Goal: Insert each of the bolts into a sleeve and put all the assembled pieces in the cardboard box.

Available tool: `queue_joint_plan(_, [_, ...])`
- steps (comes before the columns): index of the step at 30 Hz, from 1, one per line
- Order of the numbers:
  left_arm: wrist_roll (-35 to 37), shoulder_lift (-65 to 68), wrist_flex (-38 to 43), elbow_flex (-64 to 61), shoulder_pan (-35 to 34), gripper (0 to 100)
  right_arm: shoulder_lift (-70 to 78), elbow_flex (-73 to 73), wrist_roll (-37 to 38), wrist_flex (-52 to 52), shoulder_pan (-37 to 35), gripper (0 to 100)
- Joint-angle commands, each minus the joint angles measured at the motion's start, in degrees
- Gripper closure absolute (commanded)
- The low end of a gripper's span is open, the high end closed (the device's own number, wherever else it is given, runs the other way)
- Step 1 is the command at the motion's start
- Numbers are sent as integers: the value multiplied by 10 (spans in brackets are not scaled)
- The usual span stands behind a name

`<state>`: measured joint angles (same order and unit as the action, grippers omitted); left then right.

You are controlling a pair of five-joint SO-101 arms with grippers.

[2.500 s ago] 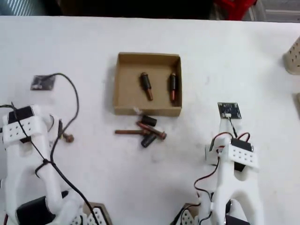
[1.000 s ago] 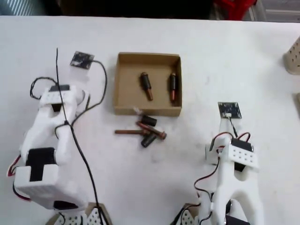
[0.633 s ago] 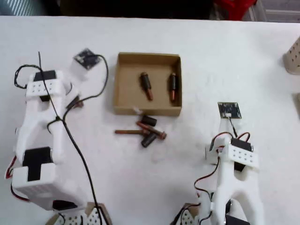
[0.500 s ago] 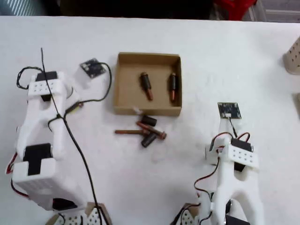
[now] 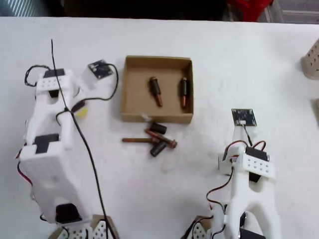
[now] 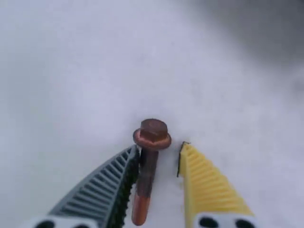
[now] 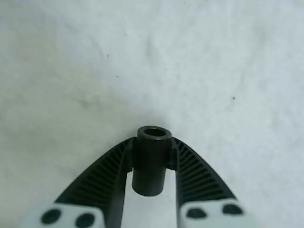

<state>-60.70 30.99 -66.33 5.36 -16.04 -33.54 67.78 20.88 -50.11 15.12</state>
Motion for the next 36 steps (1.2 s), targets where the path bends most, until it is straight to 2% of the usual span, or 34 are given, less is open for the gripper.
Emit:
queue_joint_plan(1, [-5, 47, -47, 85, 4, 838, -18, -3, 7, 9, -6, 981])
queue_joint_plan(9, [-3, 89, -146, 193, -4, 838, -18, 1, 7, 21, -7, 981])
queue_joint_plan(15, [-3, 95, -145, 206, -4, 840, -19, 1, 7, 21, -7, 981])
queue_joint_plan(17, [-3, 108, -145, 207, -2, 875, -19, 1, 7, 21, -7, 981])
queue_joint_plan(20, [-3, 137, -135, 212, 0, 990, -19, 1, 7, 21, -7, 981])
queue_joint_plan(23, [7, 145, -136, 212, -6, 980, -19, 2, 7, 21, -7, 981])
queue_joint_plan(29, [142, 115, -136, 211, -12, 979, -19, 2, 7, 21, -7, 981])
queue_joint_plan(36, [425, 14, -186, 208, 7, 979, -19, 2, 7, 21, -7, 981])
